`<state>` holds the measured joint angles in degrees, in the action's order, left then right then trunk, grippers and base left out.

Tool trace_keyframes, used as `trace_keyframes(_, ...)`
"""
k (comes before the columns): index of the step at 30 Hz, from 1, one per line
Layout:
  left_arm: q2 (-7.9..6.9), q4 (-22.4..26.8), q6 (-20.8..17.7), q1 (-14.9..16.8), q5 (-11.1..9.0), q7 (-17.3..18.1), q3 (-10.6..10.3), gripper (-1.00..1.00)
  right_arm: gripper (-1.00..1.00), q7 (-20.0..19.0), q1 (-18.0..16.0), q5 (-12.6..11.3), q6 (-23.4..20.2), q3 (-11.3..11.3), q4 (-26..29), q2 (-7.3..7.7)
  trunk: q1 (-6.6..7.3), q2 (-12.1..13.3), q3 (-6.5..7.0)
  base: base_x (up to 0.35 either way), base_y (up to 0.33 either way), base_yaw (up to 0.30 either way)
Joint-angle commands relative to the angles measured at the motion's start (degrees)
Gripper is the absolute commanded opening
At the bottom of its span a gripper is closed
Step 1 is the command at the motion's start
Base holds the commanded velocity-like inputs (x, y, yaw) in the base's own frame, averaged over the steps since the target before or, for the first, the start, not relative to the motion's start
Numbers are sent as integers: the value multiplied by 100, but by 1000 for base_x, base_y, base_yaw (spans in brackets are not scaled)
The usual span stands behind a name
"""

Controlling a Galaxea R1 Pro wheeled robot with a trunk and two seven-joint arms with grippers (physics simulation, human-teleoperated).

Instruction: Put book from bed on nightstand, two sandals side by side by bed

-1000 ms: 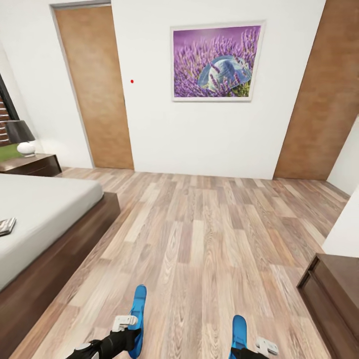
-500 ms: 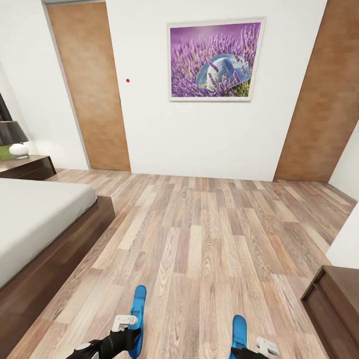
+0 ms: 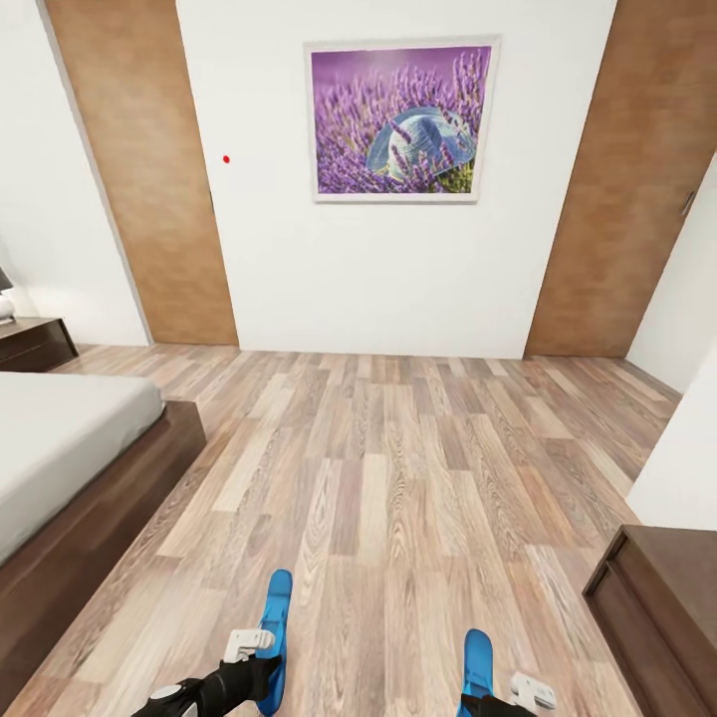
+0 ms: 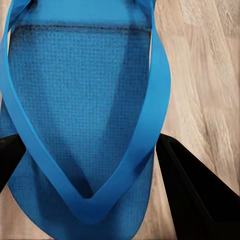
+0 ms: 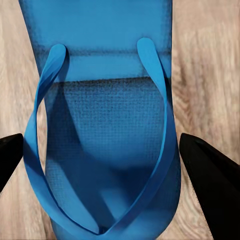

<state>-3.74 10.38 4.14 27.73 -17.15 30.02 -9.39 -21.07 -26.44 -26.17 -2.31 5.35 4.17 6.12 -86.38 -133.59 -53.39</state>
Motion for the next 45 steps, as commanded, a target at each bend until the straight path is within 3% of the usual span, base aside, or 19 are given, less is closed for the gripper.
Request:
trace_keyframes(1, -4, -5, 32, 4, -34, 12, -46, -100, -100, -11, -2, -60, -24, 45, 5, 3, -2, -2, -5, 291, 0, -26)
trace_keyframes(20, -1, -7, 26, 4, -37, -74, -52, -100, -100, 6, -2, -55, -23, 37, -30, 3, -2, -2, -5, 305, 0, -3)
trace_keyframes(24, 135, -9, 25, 4, -42, -76, -47, -100, -100, 1, -2, -59, -23, 36, -30, 3, -2, -2, -5, 313, 0, 0)
trace_keyframes(45, 149, -10, 8, 4, -43, -118, -28, -100, -100, -2, -2, -23, -15, 44, -39, 0, -2, -2, -5, 314, 0, 0)
